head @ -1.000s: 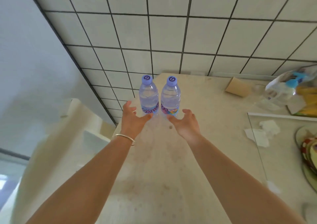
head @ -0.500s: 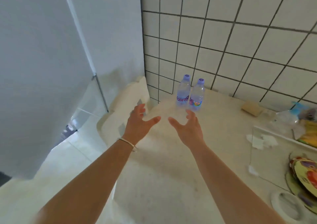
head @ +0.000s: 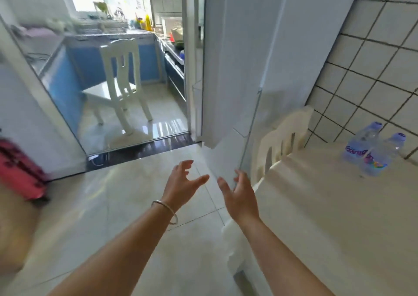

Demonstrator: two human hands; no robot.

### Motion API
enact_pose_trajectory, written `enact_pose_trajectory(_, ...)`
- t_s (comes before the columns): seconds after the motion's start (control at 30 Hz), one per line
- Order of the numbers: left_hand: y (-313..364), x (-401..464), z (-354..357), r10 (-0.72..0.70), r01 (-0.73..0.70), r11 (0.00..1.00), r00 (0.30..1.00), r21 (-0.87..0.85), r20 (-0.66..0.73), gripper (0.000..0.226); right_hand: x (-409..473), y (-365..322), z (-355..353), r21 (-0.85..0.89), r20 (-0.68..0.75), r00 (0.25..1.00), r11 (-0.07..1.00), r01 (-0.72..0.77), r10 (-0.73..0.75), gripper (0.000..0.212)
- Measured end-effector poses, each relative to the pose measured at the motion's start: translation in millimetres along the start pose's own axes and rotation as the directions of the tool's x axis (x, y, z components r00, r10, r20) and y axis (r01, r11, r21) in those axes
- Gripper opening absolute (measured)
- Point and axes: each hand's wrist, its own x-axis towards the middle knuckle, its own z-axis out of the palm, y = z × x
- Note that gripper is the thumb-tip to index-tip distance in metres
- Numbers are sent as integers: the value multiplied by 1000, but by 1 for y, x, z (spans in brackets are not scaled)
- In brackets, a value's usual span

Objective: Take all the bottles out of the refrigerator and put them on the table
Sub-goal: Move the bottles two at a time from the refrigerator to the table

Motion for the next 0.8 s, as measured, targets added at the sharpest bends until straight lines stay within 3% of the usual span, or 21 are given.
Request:
enact_pose_trajectory(0.23, -52, 35, -133, -30, 26, 999, 987, -32, -158, 66, 13, -93, 127, 14, 112, 991, 997, 76, -77, 60)
enact_pose_trajectory(0.5, -98, 126, -277, 14, -22, 999, 983, -40, -183, 64, 72, -202, 242, 81, 58, 993, 991, 102, -107, 60)
enact_pose_trajectory(0.8, -109, 264, -318, 43, -53, 996, 988, -68, -147, 55, 183, -258, 299, 122, 3, 996, 988, 89, -90, 61)
